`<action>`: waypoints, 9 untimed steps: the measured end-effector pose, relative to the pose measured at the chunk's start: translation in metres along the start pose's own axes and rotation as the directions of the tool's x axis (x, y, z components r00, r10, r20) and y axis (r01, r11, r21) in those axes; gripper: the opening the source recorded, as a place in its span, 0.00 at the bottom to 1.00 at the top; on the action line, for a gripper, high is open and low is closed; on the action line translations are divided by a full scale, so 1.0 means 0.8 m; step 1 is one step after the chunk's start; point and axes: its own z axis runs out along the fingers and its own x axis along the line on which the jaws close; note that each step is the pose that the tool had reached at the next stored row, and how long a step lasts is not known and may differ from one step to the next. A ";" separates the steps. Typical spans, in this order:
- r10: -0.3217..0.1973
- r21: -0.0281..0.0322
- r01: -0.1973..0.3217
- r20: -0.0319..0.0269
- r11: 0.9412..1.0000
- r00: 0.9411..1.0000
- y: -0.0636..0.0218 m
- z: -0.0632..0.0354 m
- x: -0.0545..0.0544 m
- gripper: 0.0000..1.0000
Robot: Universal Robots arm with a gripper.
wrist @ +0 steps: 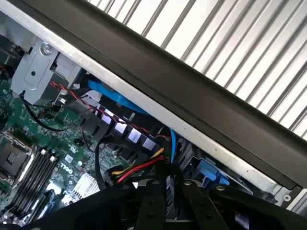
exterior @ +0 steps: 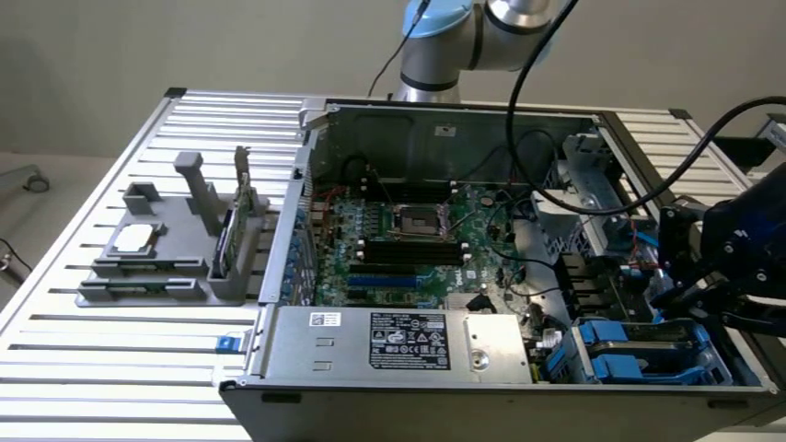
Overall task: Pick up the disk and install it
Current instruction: 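Insert the first disk wire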
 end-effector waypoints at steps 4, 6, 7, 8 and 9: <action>0.001 0.006 -0.001 -0.004 1.000 1.000 0.002 0.000 0.004 0.16; 0.001 0.006 -0.001 -0.004 1.000 1.000 0.003 0.000 0.007 0.16; 0.001 0.006 -0.001 -0.004 1.000 1.000 0.002 0.000 0.008 0.16; 0.001 0.006 -0.001 -0.004 1.000 1.000 0.002 0.000 0.008 0.16; 0.001 0.006 -0.001 -0.004 1.000 1.000 0.002 0.000 0.008 0.16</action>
